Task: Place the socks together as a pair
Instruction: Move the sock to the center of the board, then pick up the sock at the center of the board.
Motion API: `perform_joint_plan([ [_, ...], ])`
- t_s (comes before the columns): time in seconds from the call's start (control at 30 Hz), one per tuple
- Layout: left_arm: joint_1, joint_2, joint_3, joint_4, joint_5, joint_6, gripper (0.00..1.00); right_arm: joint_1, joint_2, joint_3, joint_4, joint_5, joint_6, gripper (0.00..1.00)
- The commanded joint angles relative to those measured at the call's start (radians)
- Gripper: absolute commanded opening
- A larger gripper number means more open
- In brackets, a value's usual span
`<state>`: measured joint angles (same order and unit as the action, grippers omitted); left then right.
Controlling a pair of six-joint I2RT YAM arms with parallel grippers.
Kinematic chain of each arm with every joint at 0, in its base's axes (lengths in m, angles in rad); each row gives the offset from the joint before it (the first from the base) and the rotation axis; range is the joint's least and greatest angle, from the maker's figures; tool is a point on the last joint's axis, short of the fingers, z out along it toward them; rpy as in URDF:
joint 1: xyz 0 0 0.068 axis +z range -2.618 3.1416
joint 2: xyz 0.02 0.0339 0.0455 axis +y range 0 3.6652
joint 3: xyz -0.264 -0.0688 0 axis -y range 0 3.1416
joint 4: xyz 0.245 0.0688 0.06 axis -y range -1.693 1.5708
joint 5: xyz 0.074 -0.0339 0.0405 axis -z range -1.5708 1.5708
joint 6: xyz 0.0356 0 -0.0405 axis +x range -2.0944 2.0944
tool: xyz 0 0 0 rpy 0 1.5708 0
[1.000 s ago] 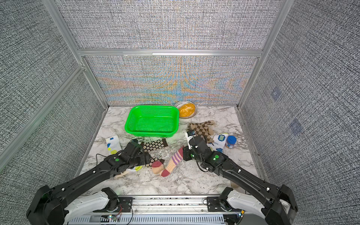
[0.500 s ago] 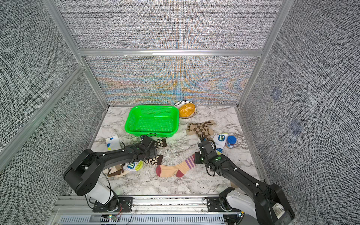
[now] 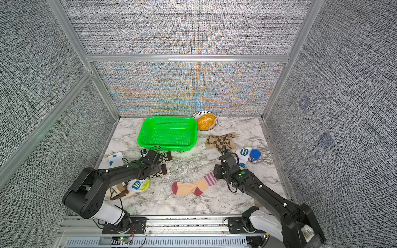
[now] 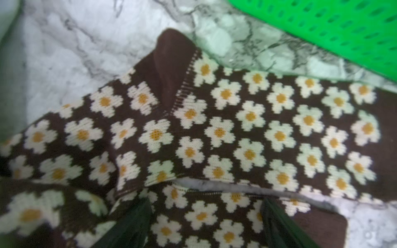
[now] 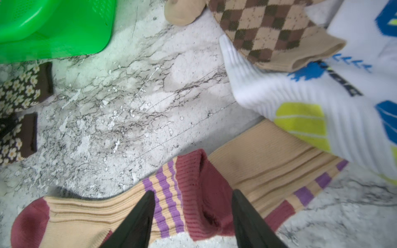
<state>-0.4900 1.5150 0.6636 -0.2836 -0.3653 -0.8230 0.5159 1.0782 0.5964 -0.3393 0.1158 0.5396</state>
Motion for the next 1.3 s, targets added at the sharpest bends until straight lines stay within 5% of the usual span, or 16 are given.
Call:
perform_joint_plan([
  [0.0, 0.012, -0.033, 0.001, -0.146, -0.015, 0.008, 0.84, -0.019, -0.006, 0.017, -0.087, 0.085, 0.008, 0.6],
  [0.17, -0.005, -0.087, 0.032, -0.073, 0.126, 0.085, 0.85, -0.04, 0.029, -0.004, -0.078, 0.074, 0.002, 0.6],
  [0.47, -0.116, -0.154, 0.17, -0.12, 0.187, 0.129, 0.98, -0.042, 0.096, -0.008, -0.094, 0.078, 0.004, 0.58],
  [0.7, -0.122, -0.296, 0.153, -0.153, 0.242, 0.124, 0.98, -0.079, -0.017, -0.045, -0.092, 0.094, 0.089, 0.59],
  [0.93, -0.148, -0.401, 0.116, -0.168, 0.274, 0.135, 0.98, -0.224, -0.013, -0.105, 0.033, -0.119, 0.081, 0.59],
  [1.27, -0.164, -0.464, 0.074, -0.186, 0.279, 0.119, 0.98, -0.318, 0.05, -0.183, 0.175, -0.258, 0.113, 0.56],
])
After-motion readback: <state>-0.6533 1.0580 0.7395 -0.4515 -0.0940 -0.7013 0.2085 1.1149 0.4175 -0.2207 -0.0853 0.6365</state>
